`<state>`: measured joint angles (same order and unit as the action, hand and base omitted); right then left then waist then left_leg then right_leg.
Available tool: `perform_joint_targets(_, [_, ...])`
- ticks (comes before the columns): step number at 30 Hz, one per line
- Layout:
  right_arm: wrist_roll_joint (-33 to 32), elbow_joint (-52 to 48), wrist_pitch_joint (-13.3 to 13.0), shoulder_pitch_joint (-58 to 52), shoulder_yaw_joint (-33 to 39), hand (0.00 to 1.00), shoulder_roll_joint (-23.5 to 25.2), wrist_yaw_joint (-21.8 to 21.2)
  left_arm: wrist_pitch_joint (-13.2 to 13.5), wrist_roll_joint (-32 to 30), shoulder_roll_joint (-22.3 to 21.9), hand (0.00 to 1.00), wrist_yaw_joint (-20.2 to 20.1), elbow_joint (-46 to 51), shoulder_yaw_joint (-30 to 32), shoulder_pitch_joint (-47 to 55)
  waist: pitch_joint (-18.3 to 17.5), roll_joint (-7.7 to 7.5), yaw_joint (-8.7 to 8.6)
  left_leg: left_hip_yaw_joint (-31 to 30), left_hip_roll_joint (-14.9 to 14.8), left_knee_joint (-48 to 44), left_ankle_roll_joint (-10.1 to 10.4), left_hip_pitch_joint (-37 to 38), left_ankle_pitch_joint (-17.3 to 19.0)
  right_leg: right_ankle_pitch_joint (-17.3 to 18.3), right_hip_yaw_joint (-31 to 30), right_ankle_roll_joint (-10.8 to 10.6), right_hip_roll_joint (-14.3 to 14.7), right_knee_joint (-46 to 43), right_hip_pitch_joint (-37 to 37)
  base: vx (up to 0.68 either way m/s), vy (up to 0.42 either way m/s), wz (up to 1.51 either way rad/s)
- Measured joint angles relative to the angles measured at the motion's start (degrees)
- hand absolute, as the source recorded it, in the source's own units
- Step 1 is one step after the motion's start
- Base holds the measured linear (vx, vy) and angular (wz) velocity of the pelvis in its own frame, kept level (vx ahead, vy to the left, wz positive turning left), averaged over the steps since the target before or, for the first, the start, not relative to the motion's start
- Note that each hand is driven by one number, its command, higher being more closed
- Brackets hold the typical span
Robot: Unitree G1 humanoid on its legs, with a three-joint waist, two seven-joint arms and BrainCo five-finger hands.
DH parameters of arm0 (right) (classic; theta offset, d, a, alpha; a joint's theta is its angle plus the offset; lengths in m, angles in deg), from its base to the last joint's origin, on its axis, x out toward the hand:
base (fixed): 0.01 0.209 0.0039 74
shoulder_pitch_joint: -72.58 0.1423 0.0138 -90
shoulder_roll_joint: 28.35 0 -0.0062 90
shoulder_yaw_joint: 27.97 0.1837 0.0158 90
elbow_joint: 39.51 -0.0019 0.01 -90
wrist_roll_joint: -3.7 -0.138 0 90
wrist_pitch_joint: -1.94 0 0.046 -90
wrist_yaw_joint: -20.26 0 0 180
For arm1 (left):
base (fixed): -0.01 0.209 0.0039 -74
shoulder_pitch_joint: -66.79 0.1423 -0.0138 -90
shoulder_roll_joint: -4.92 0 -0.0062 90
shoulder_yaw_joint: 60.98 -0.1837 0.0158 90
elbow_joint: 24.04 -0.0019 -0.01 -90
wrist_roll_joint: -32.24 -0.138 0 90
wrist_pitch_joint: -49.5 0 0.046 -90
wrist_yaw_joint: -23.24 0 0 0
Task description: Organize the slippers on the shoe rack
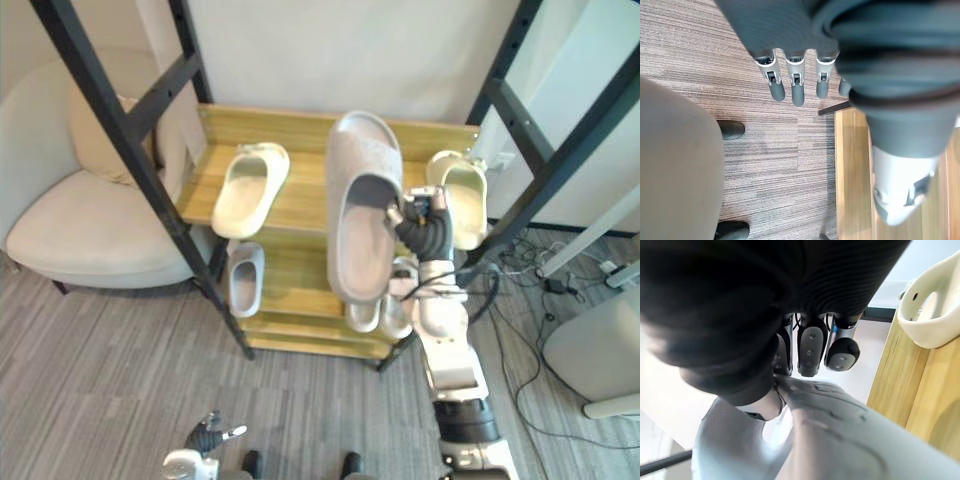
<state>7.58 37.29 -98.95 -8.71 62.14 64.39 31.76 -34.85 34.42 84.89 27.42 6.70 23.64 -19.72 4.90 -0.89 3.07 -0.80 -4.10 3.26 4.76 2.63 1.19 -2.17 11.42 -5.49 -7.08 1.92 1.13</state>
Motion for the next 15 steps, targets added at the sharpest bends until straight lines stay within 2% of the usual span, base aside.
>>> perform_joint_targets(8, [0.0,-1.8,-0.7,-11.1,-1.5,1.00,4.5,-3.3,0.0,-1.1,0.0,0.00,-0.3,-1.0,-0.1,0.0,-1.1,0.50,-0.33,0.2,0.0,-0.2,0.1,0.8,0.5,0.1,0.0,-0.1,0.1,0.5,1.0,0.00,0.000,-0.01])
perform_joint_targets(11, [0.0,-1.7,-0.7,-14.6,-3.8,1.00,4.7,-4.8,0.0,-1.1,0.0,0.00,-0.6,-1.1,-0.2,0.0,-0.9,0.71,-0.47,0.4,0.0,-1.3,0.1,0.5,1.1,0.6,-0.3,-0.1,-0.1,-0.6,0.7,-0.01,0.002,-0.02])
perform_joint_targets(13, [0.0,-1.7,-0.7,-15.7,-5.0,1.00,4.7,-5.6,0.2,-1.0,-0.1,0.00,-0.7,-0.9,-0.4,-0.1,-0.4,1.25,-0.55,0.3,0.1,-6.1,0.0,-1.7,3.4,2.7,-0.6,0.0,-0.6,-5.1,-1.3,-0.04,0.014,0.01])
perform_joint_targets(15, [0.0,-1.7,-0.8,-15.8,-5.4,1.00,4.5,-6.4,0.3,-0.9,-0.2,0.00,-0.8,-0.7,-1.2,-0.8,1.1,2.56,-0.86,0.0,0.1,-14.6,0.0,-5.9,7.2,5.2,-0.6,0.2,-1.0,-10.7,-3.9,-0.08,0.023,0.04])
